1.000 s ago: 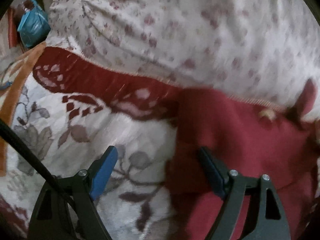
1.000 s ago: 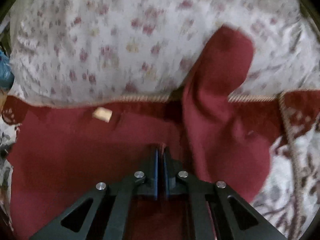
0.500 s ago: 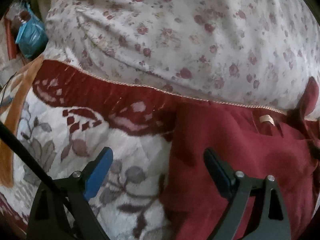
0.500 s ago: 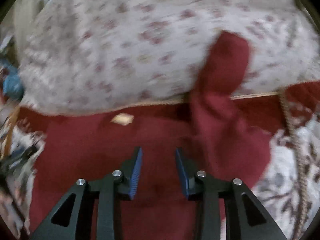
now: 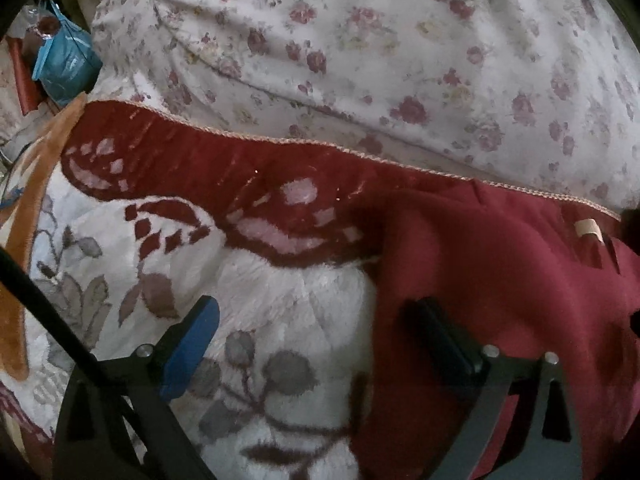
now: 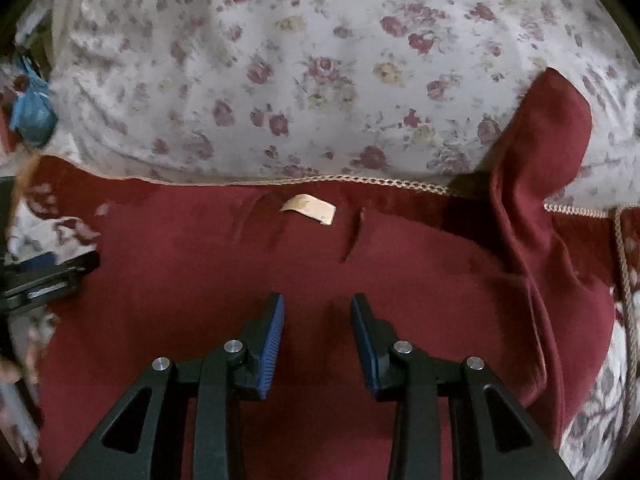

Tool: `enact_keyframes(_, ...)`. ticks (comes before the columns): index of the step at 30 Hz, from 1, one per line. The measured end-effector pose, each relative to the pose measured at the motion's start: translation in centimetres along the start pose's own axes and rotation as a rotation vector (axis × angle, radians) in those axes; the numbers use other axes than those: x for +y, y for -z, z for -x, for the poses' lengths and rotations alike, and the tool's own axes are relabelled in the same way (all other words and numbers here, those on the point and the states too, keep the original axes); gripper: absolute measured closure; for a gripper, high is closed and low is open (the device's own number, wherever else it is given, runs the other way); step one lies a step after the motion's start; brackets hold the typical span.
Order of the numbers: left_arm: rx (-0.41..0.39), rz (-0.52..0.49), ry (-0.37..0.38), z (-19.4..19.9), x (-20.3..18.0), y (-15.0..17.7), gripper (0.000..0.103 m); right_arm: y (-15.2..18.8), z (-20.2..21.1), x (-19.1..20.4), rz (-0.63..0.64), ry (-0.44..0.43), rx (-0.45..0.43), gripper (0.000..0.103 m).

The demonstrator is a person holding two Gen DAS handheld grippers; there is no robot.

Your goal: Fold small clothes

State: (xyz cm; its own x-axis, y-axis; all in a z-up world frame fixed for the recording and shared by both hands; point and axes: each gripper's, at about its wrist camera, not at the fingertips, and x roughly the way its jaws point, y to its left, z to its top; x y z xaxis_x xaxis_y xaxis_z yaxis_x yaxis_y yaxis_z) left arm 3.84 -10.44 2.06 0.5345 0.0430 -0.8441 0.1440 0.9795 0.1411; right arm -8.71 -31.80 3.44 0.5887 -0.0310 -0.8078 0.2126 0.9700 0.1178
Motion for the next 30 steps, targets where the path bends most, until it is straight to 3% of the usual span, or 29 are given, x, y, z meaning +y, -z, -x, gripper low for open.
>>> enact_keyframes(3,-0.038,-0.008,0.030,1.7,-0.5,0.3,0.004,1.9,0.1,0.1,0.022,0.015,0.030,0.060)
enact_keyframes(5,-0.057,-0.018,0.056,2.8,-1.0,0.8,0.004,2.8,0.2,0.3,0.046,0.031,0.003,0.060)
enact_keyframes(8,-0.076,-0.049,0.089,4.0,-1.9,1.9,0.004,2.2,0.9,-0.2,0.007,0.010,0.031,0.057)
enact_keyframes(10,-0.082,-0.072,0.099,4.5,-2.4,2.5,0.004,2.0,2.5,-1.2,-0.030,-0.019,0.016,0.053)
enact_keyframes(12,-0.081,-0.082,0.106,4.6,-2.9,2.7,0.004,2.0,3.9,-1.9,-0.035,-0.002,-0.016,0.042)
enact_keyframes(13,-0.083,-0.082,0.106,4.6,-3.0,2.7,0.004,2.2,4.5,-2.2,-0.036,0.010,-0.026,0.041)
enact_keyframes(17,-0.084,-0.080,0.115,4.6,-3.1,2.7,0.004,2.9,5.9,-3.2,-0.062,0.012,-0.032,0.041)
enact_keyframes(23,-0.081,-0.076,0.119,4.7,-3.1,2.9,0.004,2.8,4.8,-3.1,-0.084,0.031,-0.023,0.041)
enact_keyframes(30,0.012,-0.076,0.115,2.1,-3.2,2.9,0.004,2.8,2.0,-3.4,-0.068,0.100,0.016,0.041)
